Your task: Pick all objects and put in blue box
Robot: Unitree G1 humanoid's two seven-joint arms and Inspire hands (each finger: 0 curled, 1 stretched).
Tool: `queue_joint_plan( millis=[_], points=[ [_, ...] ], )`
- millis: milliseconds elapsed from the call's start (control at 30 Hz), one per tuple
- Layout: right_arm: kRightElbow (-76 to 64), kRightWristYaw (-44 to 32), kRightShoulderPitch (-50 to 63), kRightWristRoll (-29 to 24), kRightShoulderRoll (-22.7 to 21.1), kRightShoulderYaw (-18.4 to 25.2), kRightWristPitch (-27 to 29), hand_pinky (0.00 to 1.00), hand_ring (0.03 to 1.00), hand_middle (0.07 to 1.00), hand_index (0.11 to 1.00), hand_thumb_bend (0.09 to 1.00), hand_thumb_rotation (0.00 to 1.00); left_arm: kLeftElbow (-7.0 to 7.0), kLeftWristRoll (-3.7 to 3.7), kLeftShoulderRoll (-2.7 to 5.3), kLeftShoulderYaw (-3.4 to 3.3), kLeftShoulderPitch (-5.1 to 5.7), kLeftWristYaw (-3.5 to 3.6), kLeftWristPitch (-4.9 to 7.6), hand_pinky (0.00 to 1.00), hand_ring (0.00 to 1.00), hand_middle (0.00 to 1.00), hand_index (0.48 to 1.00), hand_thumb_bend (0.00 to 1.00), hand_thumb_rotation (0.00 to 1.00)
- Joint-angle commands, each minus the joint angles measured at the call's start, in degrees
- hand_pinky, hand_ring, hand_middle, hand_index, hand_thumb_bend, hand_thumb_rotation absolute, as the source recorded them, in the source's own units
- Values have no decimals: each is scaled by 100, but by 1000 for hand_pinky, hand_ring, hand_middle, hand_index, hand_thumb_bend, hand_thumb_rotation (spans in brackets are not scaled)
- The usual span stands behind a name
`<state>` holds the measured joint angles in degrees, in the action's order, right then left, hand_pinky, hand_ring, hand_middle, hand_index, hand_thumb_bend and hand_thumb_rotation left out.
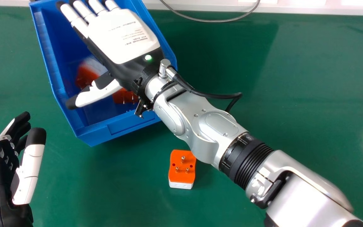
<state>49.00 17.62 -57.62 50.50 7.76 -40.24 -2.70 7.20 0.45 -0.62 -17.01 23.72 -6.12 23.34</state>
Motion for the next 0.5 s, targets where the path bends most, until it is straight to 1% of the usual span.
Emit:
queue_joint_plan(
  millis=[0, 100, 133, 200, 300, 467],
  points=[
    [-134, 253, -114, 106, 120, 11, -135, 1000, 1000, 1000, 1000, 773, 606, 90, -21, -56, -39, 32, 18, 51, 830, 840, 831, 835, 927, 779],
    [-88, 342, -123, 101, 153, -12, -247, 1000, 1000, 1000, 1000, 750, 540, 76, -50, -66, -56, 23, 34, 52, 832, 840, 831, 835, 925, 779],
    [-75, 360, -131, 108, 159, -24, -291, 1000, 1000, 1000, 1000, 750, 540, 80, -60, -65, -57, 22, 36, 44, 832, 840, 831, 835, 925, 779],
    [-92, 370, -138, 129, 156, -48, -373, 1000, 1000, 1000, 1000, 730, 502, 93, -67, -62, -55, 23, 33, 32, 834, 840, 831, 835, 924, 779],
    [-118, 395, -146, 133, 160, -80, -459, 1000, 1000, 1000, 1000, 722, 487, 82, -78, -70, -63, 11, 35, 29, 835, 840, 831, 835, 924, 779],
    [-188, 391, -110, 96, 147, -94, -488, 1000, 1000, 1000, 1000, 728, 469, 59, -114, -75, -77, 7, 60, 43, 834, 839, 831, 834, 927, 778]
  ],
)
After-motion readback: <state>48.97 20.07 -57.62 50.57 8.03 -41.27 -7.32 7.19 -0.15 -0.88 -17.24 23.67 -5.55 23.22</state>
